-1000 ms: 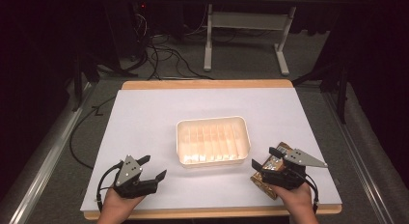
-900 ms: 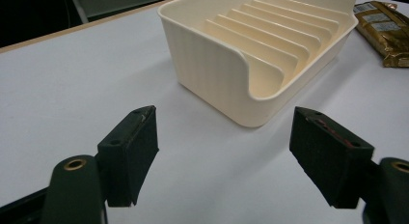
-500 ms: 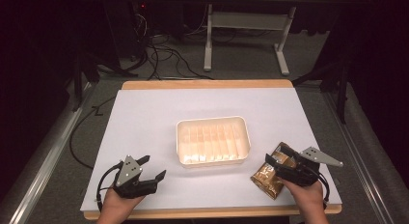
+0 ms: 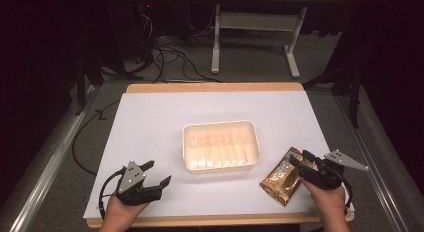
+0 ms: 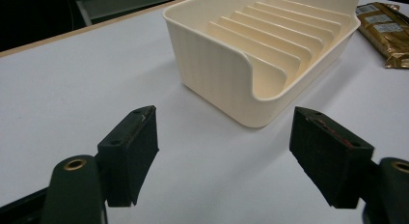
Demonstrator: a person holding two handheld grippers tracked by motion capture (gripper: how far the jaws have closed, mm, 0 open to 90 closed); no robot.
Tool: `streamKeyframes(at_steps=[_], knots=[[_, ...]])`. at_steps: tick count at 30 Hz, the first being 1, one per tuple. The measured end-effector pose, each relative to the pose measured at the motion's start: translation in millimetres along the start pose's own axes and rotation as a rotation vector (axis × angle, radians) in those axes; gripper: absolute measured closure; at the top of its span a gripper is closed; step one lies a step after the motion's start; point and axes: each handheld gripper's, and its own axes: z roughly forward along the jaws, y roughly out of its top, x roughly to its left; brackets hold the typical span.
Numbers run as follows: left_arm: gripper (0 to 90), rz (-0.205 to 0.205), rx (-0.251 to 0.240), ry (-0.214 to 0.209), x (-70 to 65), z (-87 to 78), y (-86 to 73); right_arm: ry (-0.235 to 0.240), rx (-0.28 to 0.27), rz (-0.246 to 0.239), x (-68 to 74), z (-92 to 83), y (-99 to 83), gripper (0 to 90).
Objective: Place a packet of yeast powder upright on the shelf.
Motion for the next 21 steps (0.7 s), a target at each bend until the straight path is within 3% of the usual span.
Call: streamKeyframes(at_steps=[4, 6, 15, 21], knots=[[25.8, 0.003, 0.000, -0.001, -0.5, -0.2, 0.1, -0.018, 0.002, 0.029, -9.9, -0.1, -1.1, 38.1], [25.8, 0.003, 0.004, -0.001, -0.3, 0.2, -0.1, -0.037, 0.014, 0.062, -22.1, -0.1, -3.6, 37.1], [26.0, 0.007, 0.013, -0.005, -0.3, 2.0, -1.1, -0.087, 0.025, 0.107, -44.8, -1.1, -7.3, 41.1], [26.1, 0.012, 0.019, -0.002, -0.6, 3.1, -1.6, -0.119, 0.066, 0.165, -64.1, 2.9, -11.7, 41.5]])
